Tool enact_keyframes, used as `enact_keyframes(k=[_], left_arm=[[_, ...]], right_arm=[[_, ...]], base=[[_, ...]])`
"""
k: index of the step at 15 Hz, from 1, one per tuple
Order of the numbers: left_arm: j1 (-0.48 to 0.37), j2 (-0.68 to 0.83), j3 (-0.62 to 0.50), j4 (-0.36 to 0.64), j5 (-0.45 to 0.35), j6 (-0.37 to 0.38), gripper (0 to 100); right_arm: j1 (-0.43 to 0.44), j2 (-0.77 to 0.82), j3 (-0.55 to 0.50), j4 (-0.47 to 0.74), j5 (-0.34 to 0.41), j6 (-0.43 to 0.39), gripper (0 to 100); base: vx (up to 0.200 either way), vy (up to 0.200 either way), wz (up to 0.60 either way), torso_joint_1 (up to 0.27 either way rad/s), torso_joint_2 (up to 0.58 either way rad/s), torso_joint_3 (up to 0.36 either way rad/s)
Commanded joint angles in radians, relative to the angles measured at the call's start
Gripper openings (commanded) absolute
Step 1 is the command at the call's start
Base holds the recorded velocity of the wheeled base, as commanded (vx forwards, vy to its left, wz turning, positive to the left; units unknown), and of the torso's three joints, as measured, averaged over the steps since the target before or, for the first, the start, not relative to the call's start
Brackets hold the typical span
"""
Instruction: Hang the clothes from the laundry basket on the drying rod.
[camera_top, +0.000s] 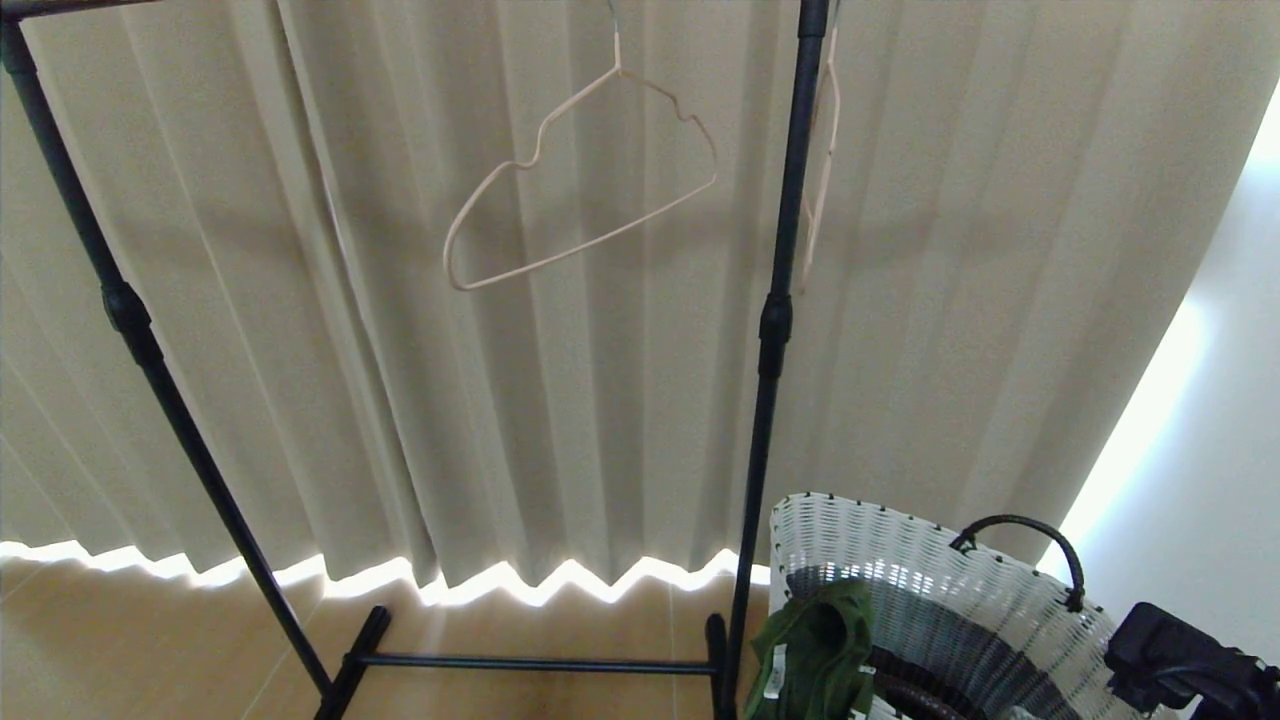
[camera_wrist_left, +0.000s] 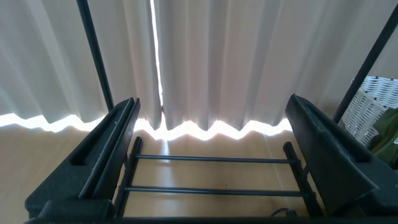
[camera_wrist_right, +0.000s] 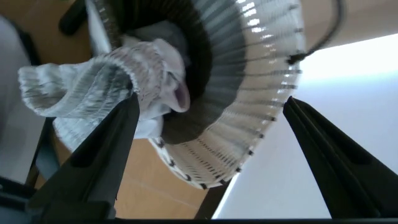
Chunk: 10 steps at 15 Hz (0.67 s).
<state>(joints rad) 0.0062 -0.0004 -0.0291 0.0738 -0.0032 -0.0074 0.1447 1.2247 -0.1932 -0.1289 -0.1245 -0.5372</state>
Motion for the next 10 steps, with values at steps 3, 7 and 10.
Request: enact_keyframes(k=[3, 7, 10], left_arm=[[0.001, 0.0, 0.0, 0.0, 0.0, 0.0, 100], [0.0, 0.0, -0.002, 0.0, 0.0, -0.002, 100], [0.0, 0.0, -0.002, 0.0, 0.0, -0.002, 100]], right_arm=[[0.029, 0.107, 0.012, -0.052, -0.006, 0.0, 100], [0.033, -0.022, 0.029, -0.037, -0.004, -0.013, 100], [0.032, -0.042, 0.028, -0.047, -0.001, -0.04, 100]], base=[[0.0, 0.0, 0.0, 0.0, 0.0, 0.0], [0.0, 0.0, 0.0, 0.0, 0.0, 0.0], [0.0, 0.0, 0.0, 0.0, 0.0, 0.0]])
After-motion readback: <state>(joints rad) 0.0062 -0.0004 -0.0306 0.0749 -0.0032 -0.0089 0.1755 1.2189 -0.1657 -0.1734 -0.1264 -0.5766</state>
